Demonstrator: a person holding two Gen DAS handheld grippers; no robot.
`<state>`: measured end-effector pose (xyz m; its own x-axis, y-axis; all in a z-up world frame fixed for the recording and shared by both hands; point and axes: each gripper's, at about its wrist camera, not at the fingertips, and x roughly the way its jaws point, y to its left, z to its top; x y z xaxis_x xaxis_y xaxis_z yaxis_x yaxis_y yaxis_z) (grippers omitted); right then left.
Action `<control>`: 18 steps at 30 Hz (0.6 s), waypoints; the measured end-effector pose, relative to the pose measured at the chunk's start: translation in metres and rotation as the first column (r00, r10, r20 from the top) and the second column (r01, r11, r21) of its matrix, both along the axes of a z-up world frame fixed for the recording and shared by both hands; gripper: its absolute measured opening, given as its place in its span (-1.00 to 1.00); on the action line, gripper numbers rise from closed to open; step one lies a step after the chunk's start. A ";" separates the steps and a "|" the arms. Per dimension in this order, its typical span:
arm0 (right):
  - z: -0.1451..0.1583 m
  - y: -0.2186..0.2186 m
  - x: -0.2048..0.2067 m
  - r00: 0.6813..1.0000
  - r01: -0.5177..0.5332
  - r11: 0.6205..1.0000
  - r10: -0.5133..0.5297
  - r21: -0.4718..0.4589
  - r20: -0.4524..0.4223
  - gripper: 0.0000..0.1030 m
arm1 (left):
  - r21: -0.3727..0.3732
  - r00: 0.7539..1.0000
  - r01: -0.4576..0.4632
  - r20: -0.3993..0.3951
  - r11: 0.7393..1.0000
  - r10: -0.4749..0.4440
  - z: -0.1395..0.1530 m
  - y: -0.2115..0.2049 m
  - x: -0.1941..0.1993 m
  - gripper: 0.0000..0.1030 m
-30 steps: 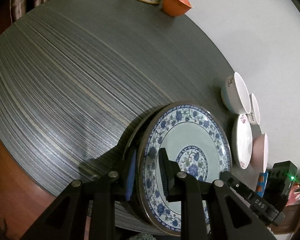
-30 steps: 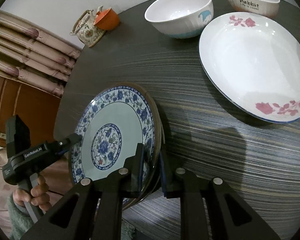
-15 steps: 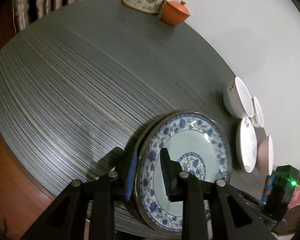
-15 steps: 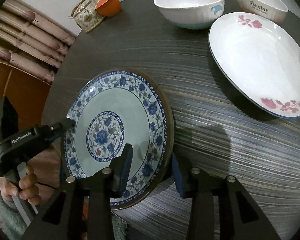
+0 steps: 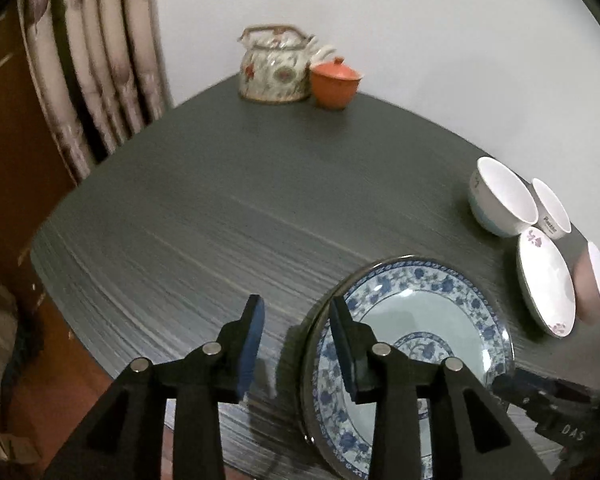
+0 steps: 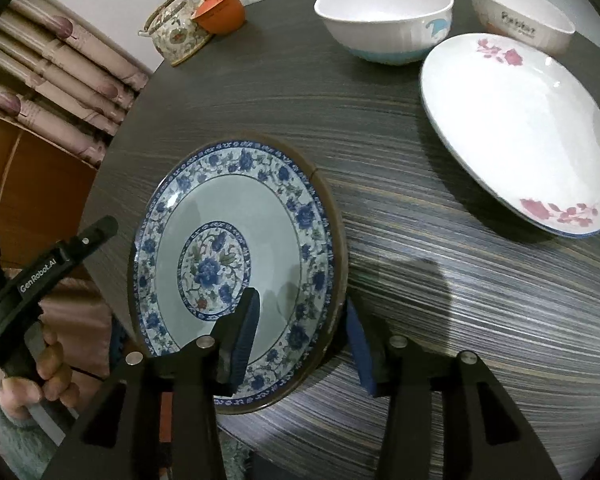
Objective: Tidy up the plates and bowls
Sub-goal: 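Open both tools and withdraw from the plate stack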
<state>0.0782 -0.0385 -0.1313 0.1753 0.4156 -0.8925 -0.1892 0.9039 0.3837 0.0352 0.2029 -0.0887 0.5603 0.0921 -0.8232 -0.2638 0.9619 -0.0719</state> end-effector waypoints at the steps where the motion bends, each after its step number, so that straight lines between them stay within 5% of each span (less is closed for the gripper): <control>1: 0.002 -0.002 -0.001 1.000 0.008 1.000 -0.008 0.002 0.018 -0.19 | 0.011 1.000 0.004 0.009 1.000 -0.004 0.002 -0.002 0.000 -0.33; 14: 0.028 -0.079 -0.022 0.962 0.172 0.985 -0.164 -0.017 0.217 -0.19 | 0.140 0.996 -0.004 0.085 0.990 -0.008 0.018 -0.012 -0.004 -0.31; 18: 0.032 -0.121 -0.021 0.936 0.262 0.965 -0.255 0.002 0.242 -0.18 | 0.156 0.996 0.041 0.074 0.987 -0.053 0.021 -0.026 0.001 -0.14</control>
<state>0.0573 -0.1597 -0.0997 0.4821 0.3016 -0.8225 -0.0300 0.9440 0.3286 0.0359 0.1765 -0.0680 0.6283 0.1868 -0.7552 -0.2176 0.9742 0.0600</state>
